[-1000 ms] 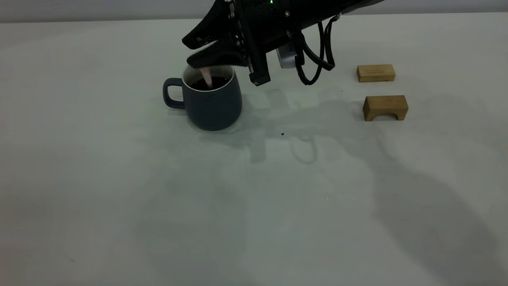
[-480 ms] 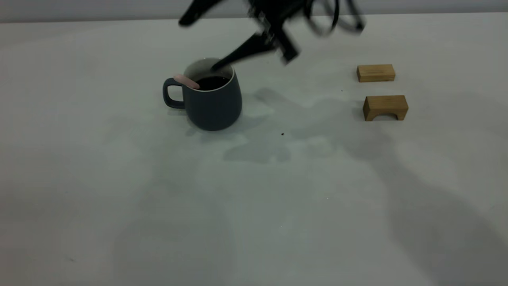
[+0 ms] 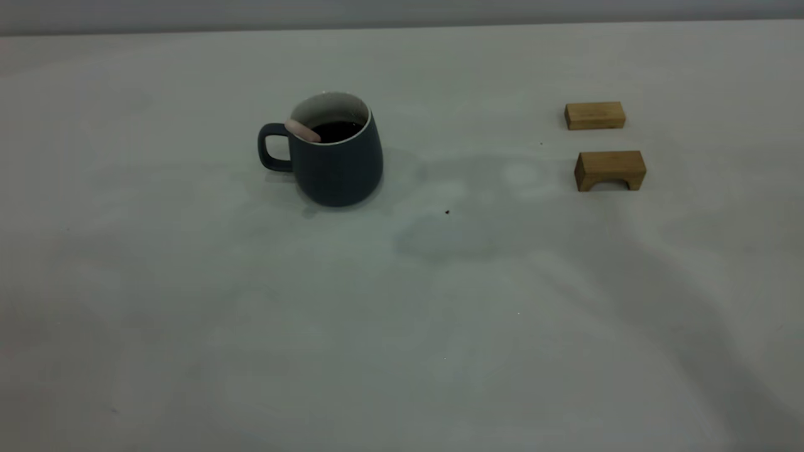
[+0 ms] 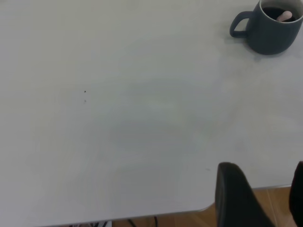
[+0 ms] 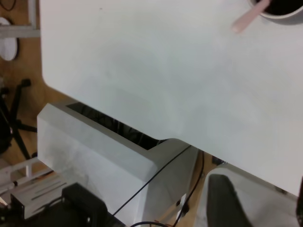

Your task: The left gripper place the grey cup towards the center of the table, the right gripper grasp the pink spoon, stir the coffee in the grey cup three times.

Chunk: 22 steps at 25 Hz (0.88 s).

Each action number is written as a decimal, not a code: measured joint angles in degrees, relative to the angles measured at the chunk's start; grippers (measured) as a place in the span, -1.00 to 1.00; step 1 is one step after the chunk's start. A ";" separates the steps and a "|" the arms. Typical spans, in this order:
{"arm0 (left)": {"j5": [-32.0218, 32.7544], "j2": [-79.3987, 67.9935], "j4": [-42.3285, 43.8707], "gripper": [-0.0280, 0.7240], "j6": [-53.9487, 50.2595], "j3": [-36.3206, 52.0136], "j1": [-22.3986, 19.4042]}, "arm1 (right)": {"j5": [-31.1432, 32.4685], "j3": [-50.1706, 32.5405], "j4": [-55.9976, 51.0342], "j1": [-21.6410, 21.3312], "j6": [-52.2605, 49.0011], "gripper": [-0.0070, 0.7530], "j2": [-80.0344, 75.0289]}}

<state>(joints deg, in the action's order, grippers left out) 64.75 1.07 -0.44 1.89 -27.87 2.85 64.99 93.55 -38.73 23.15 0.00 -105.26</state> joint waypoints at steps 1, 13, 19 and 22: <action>0.00 0.00 0.00 0.02 0.00 0.00 0.00 | 1.45 0.00 0.43 -0.39 0.64 -0.02 1.37; 0.00 0.00 0.00 0.02 0.00 0.00 0.00 | 5.26 -17.31 23.27 -1.18 2.23 -0.45 26.22; 0.00 0.00 0.00 0.02 0.00 0.00 0.00 | 5.91 -35.65 29.97 -2.25 5.08 -0.44 47.19; 0.00 0.00 0.00 0.02 0.00 0.00 0.00 | 5.91 -42.33 30.04 -7.15 6.11 -0.42 59.14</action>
<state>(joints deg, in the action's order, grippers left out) 64.75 1.07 -0.44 1.89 -27.87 2.85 70.90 51.22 -8.70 16.00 6.11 -46.12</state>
